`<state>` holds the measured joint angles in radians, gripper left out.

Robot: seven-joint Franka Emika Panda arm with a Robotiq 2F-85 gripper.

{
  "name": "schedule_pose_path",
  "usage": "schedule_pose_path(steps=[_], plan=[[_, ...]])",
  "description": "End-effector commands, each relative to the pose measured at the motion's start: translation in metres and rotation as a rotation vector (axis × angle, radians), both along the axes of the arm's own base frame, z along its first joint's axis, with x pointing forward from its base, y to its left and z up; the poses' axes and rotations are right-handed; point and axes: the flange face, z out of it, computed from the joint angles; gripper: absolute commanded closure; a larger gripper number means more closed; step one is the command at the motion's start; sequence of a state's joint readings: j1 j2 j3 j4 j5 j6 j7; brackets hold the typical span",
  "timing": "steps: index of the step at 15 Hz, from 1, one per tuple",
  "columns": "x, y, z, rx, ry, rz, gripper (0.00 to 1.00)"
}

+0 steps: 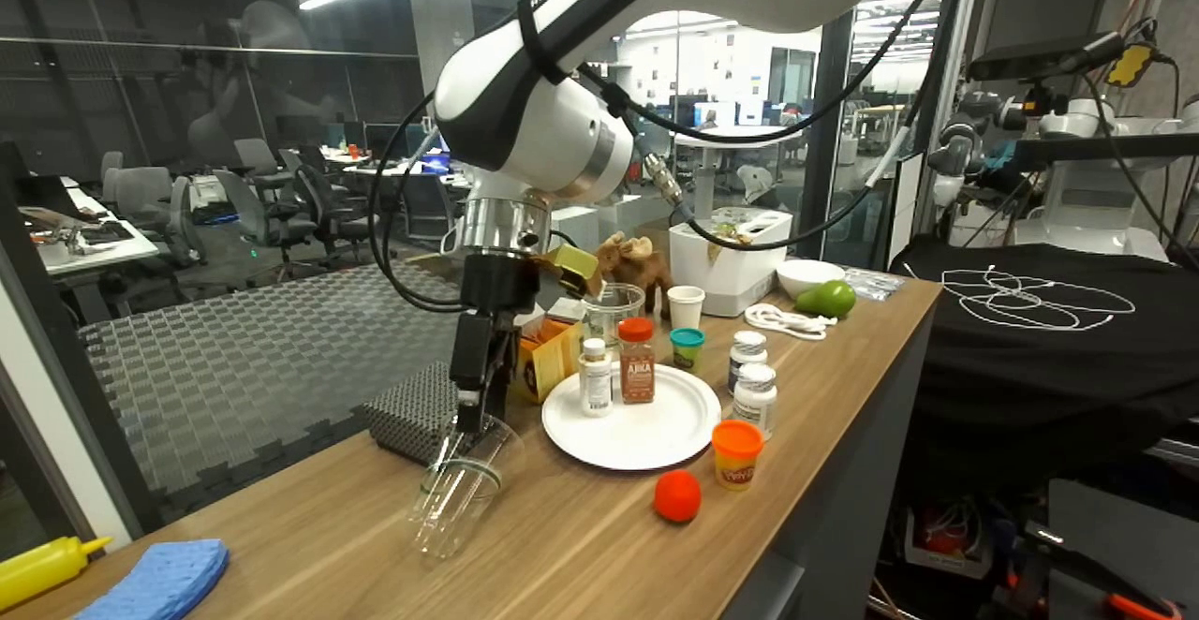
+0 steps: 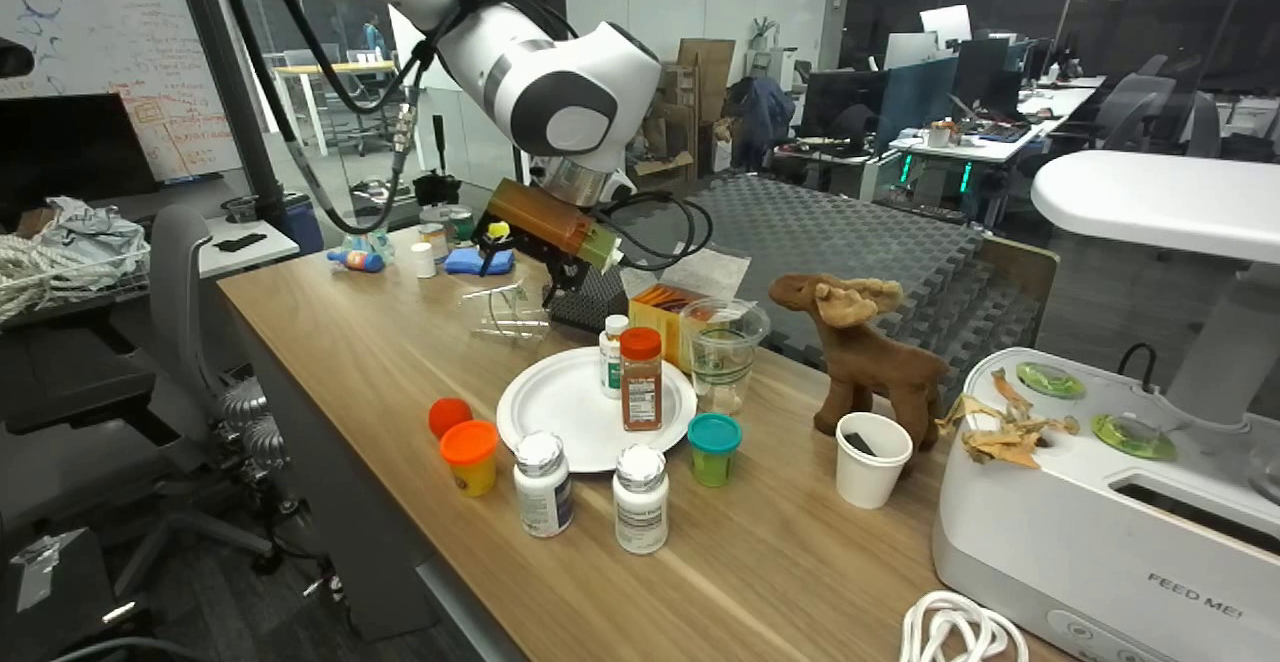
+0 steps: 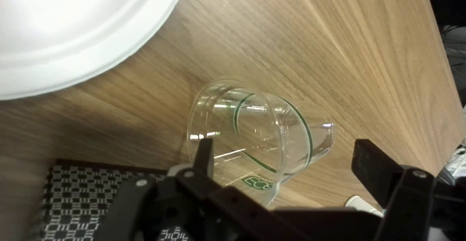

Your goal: Put the bottles and red plushy on the plate. Stack the clear cups

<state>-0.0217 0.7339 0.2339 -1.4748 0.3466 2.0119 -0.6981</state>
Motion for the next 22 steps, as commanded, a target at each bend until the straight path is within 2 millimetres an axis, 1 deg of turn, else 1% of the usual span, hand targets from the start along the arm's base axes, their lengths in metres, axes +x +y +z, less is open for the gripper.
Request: schedule_pose_path(steps=[1,2,5,9,13,14,15,17,18,19,22], plan=[[0.005,0.005,0.009,0.029,-0.015,-0.020,0.29],[0.004,0.004,0.012,0.035,-0.015,-0.021,0.29],[0.004,0.002,0.013,0.040,-0.014,-0.029,0.54],[0.003,0.001,0.008,0.039,0.005,-0.043,0.85],[0.002,0.001,0.009,0.005,0.018,-0.058,0.95],[0.001,0.002,0.013,-0.010,0.010,-0.060,0.90],[0.000,0.004,0.019,-0.016,0.004,-0.060,0.89],[-0.002,0.007,0.032,-0.056,-0.018,-0.061,0.90],[-0.004,0.009,0.043,-0.090,-0.036,-0.057,0.92],[-0.006,0.011,0.053,-0.126,-0.054,-0.050,0.91],[-0.013,0.020,0.096,-0.272,-0.123,-0.031,0.92]])
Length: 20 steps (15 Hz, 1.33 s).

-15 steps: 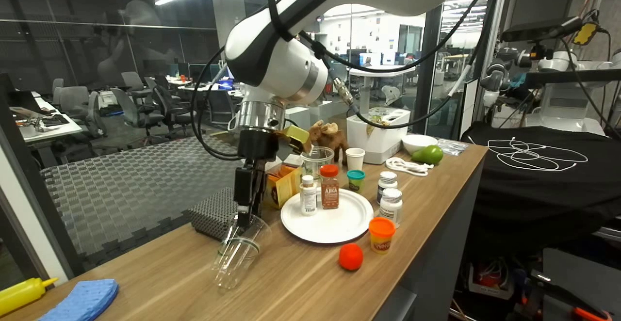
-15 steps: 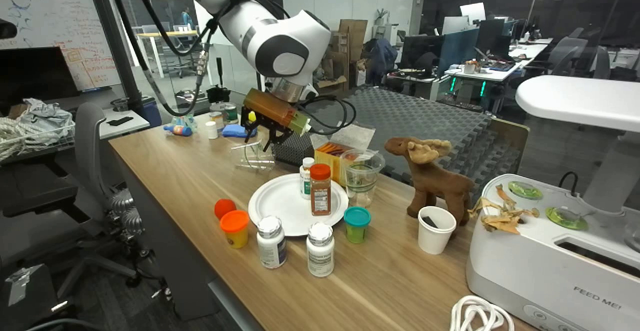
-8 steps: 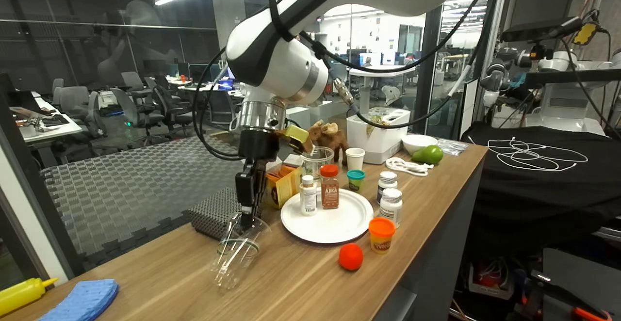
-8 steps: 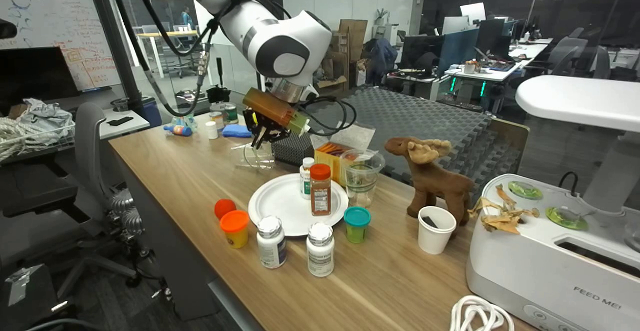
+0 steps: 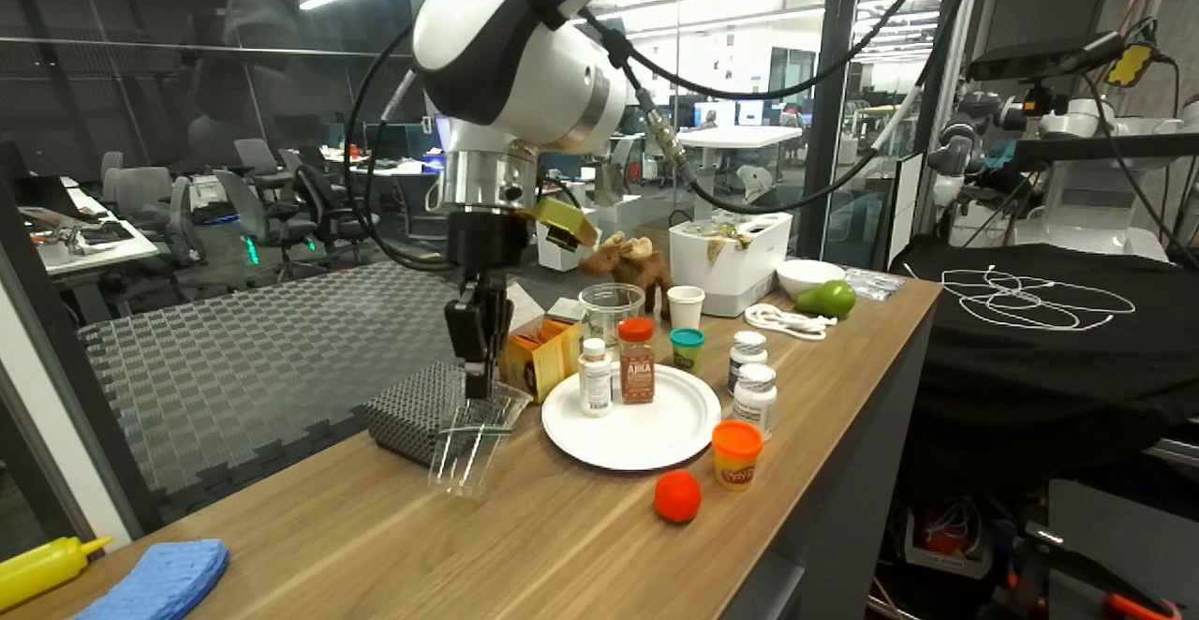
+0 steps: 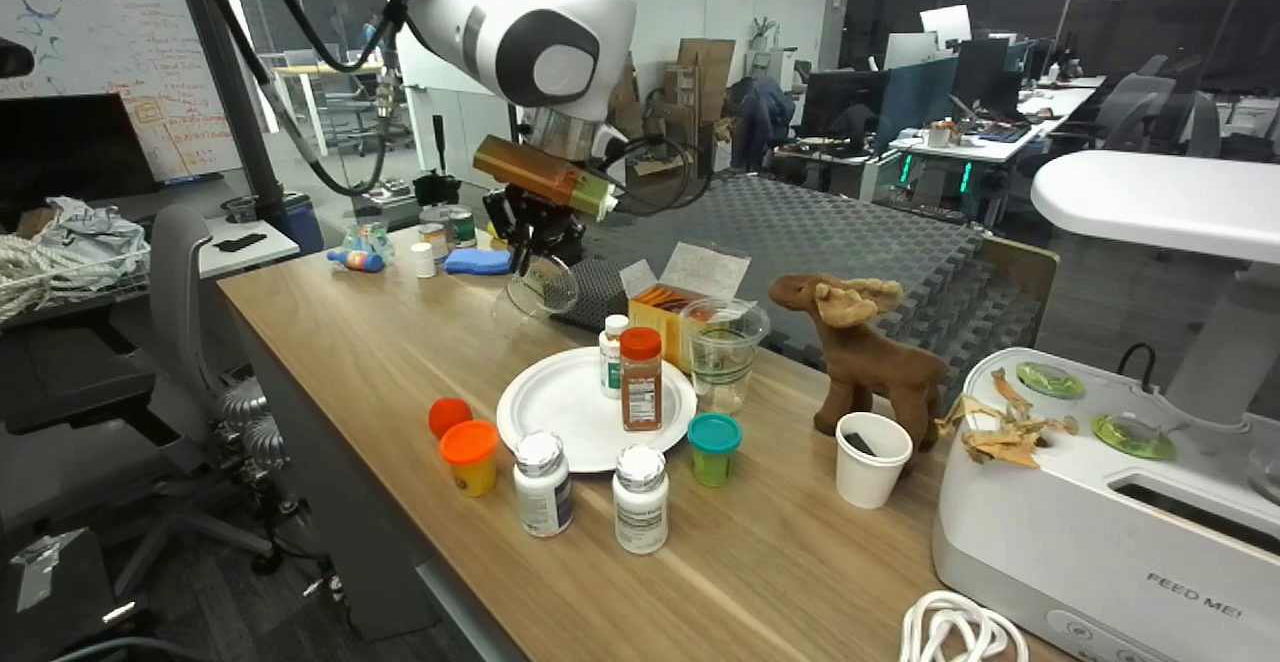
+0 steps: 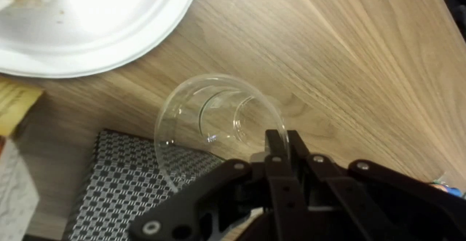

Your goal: Put the bottles and red plushy on the plate. Stack the clear cups

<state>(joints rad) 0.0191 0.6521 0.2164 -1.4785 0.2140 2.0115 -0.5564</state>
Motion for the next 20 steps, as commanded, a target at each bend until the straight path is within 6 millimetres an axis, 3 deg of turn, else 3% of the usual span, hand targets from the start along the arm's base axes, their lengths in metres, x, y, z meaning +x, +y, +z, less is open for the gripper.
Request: schedule_pose_path(steps=[1,6,10,15,20], plan=[[-0.016,0.013,0.061,-0.175,-0.090,0.004,0.92],[-0.034,0.027,0.139,-0.410,-0.245,0.016,0.92],[-0.029,0.001,0.176,-0.576,-0.381,-0.057,0.94],[-0.011,-0.048,0.169,-0.775,-0.497,-0.199,0.93],[-0.011,-0.080,0.136,-0.977,-0.499,-0.282,0.94]])
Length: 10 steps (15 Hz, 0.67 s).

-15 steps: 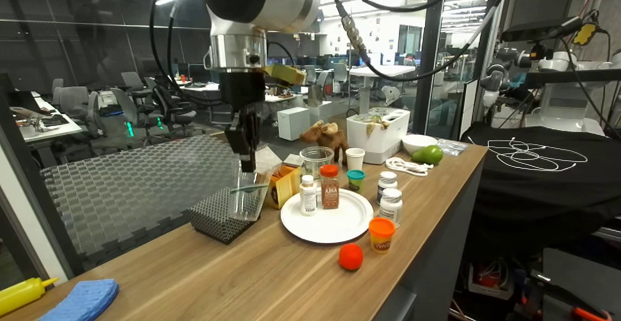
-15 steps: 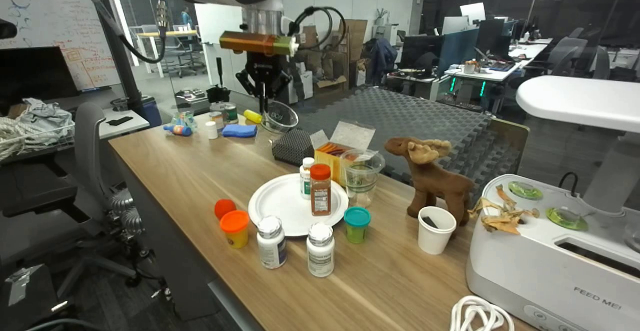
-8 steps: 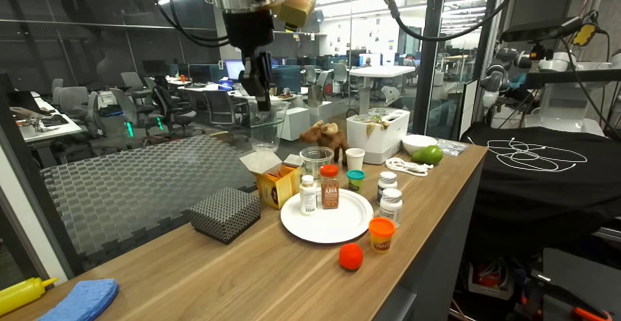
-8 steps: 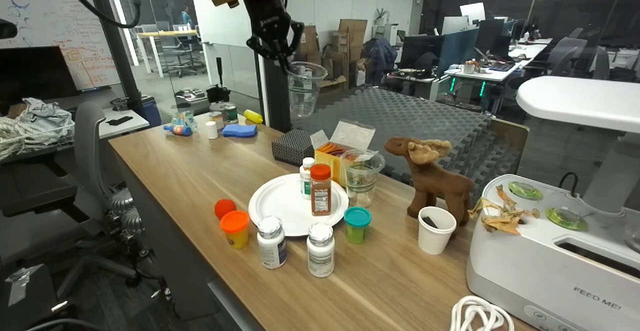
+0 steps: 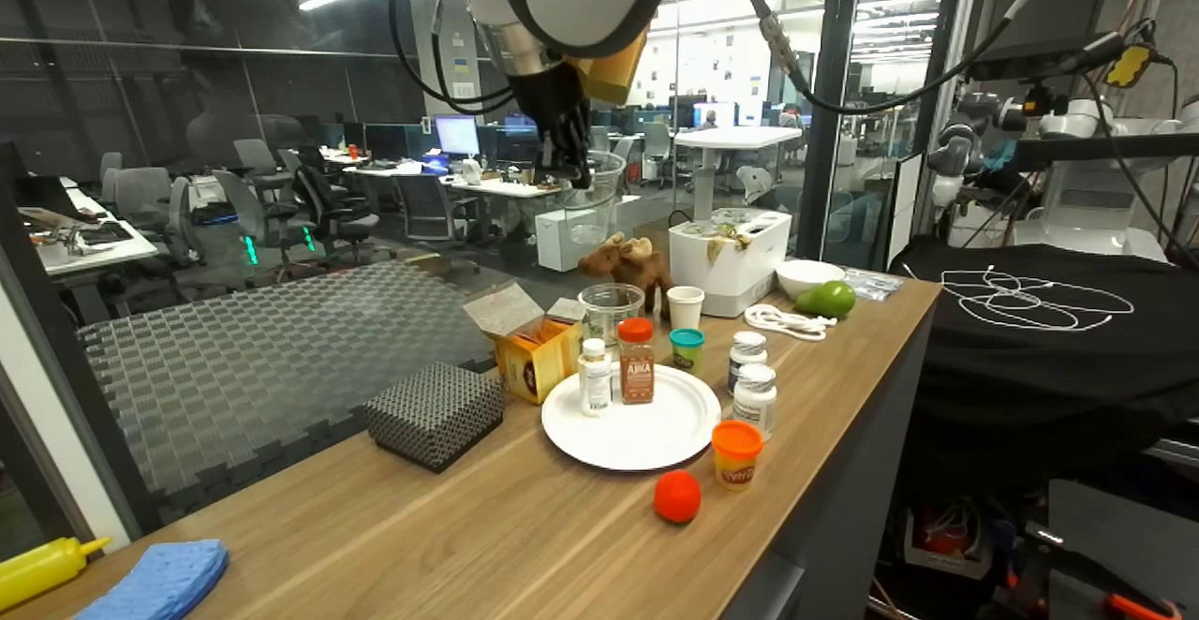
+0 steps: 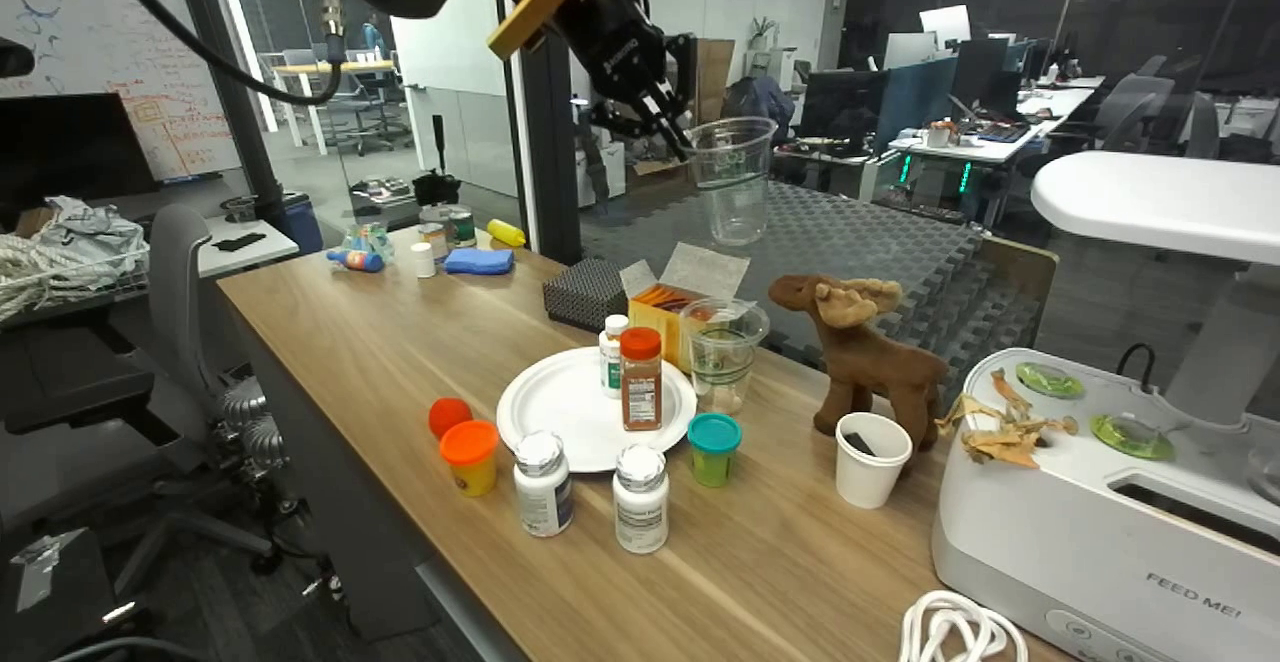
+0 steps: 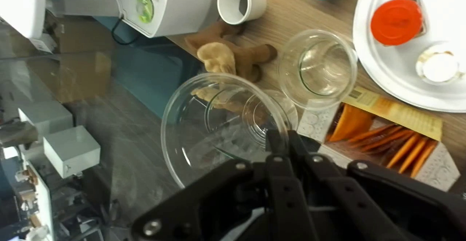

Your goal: Put the bottles and red plushy on the plate. Stack the clear cups

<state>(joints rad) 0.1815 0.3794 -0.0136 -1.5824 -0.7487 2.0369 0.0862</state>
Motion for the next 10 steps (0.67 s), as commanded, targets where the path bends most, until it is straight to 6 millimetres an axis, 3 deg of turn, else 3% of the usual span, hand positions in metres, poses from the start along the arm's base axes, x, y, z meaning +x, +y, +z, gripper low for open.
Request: schedule_pose_path(steps=[1,10], plan=[[-0.006,-0.007,-0.016,-0.073,-0.008,-0.051,0.94],[-0.013,0.005,-0.043,-0.049,0.069,-0.042,0.94]])
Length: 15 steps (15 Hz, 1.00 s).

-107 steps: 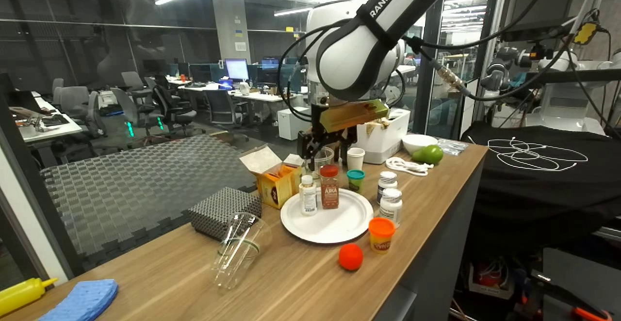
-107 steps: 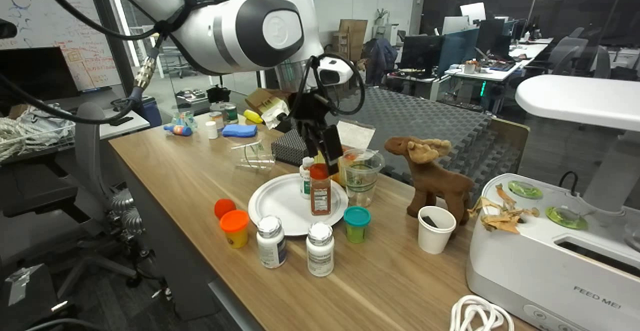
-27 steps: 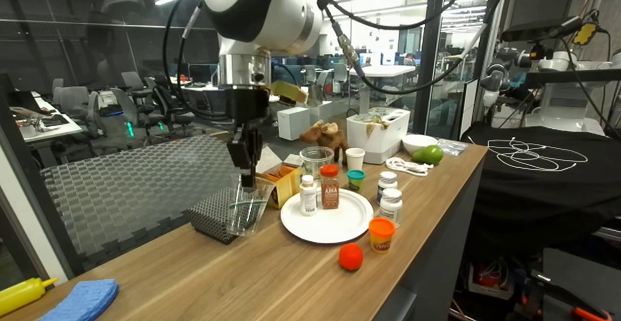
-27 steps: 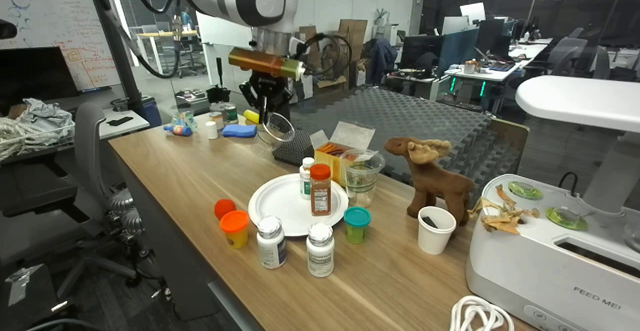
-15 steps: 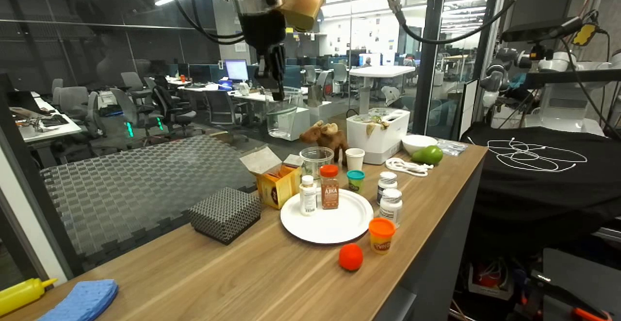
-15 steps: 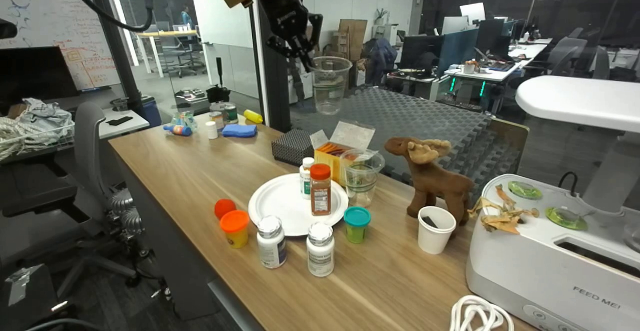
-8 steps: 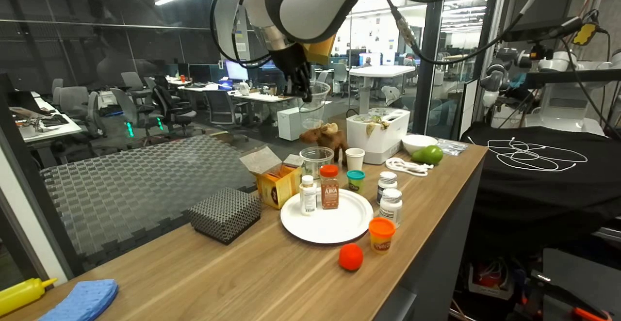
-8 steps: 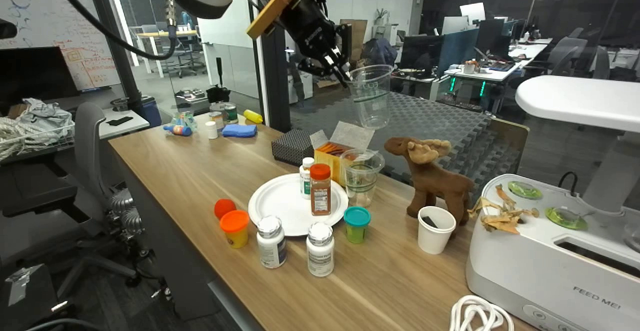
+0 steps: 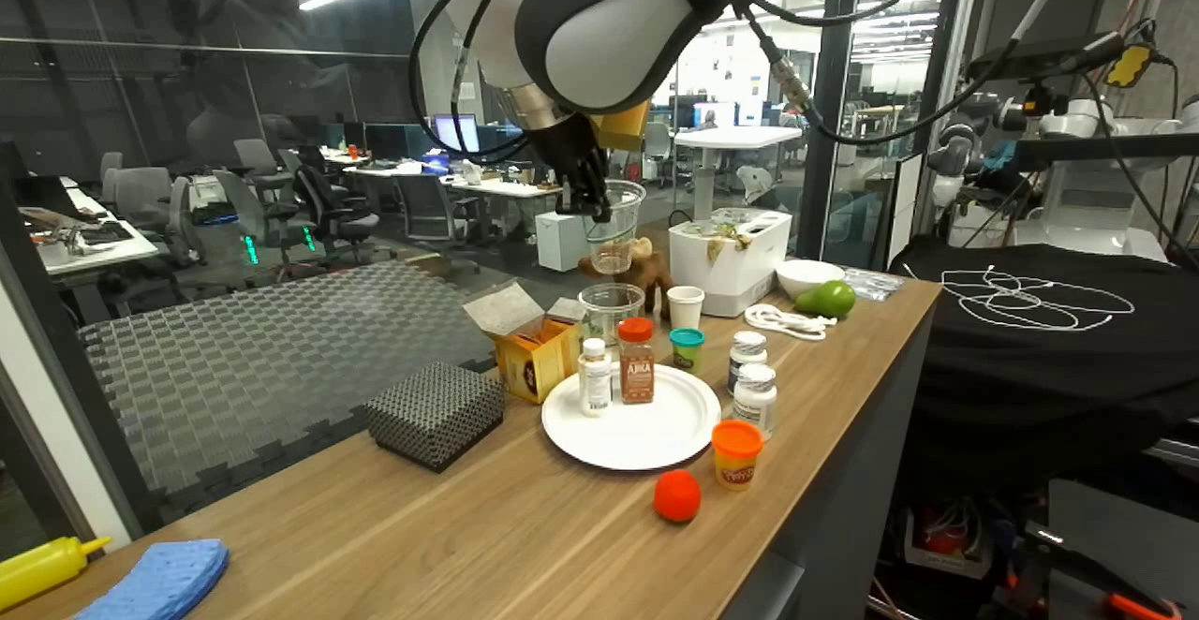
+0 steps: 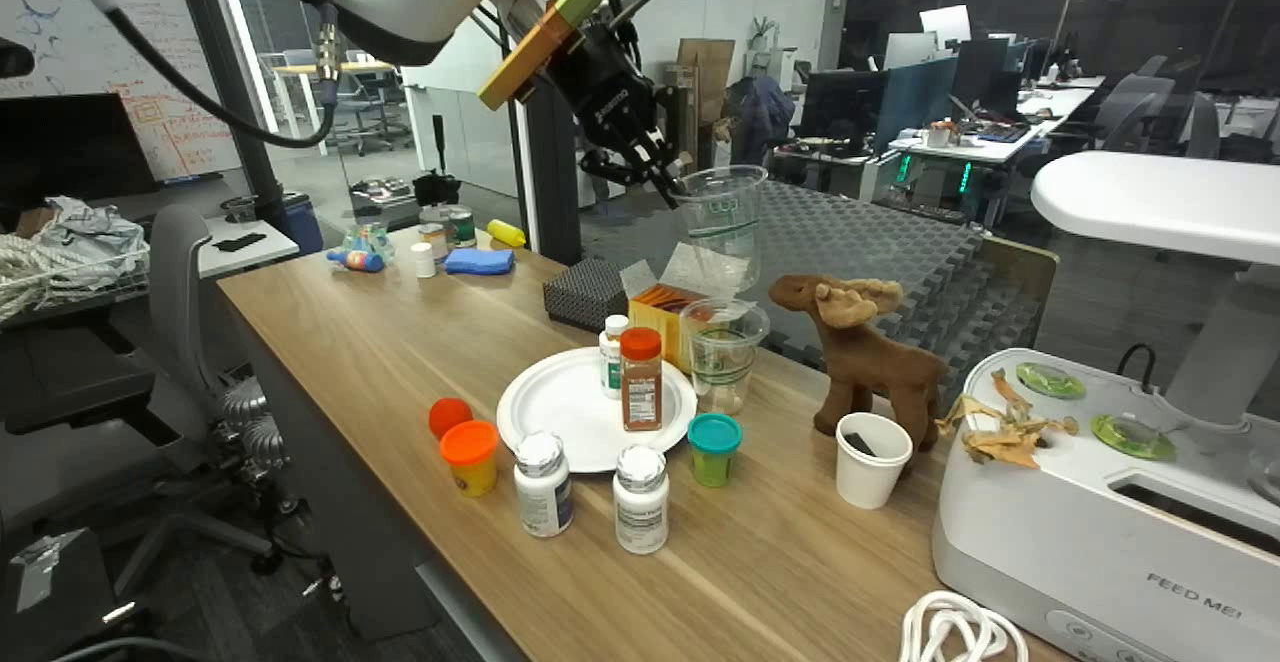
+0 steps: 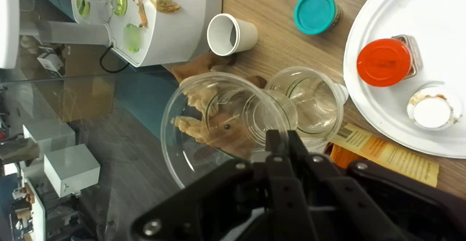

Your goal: Put the bottles and red plushy on the plate. Stack the clear cups

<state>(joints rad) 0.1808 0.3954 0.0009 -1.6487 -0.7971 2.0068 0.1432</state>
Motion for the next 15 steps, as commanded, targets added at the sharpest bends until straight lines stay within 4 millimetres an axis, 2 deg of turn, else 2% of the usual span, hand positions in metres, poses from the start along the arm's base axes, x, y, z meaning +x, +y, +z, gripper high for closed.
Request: schedule_pose_path(steps=[1,7,11,15], plan=[[-0.001,0.005,-0.004,0.006,0.017,-0.017,0.94],[0.001,0.017,-0.032,0.071,0.050,-0.040,0.94],[0.004,0.026,-0.041,0.100,0.021,-0.057,0.96],[0.006,0.025,-0.048,0.107,-0.015,-0.080,0.97]])
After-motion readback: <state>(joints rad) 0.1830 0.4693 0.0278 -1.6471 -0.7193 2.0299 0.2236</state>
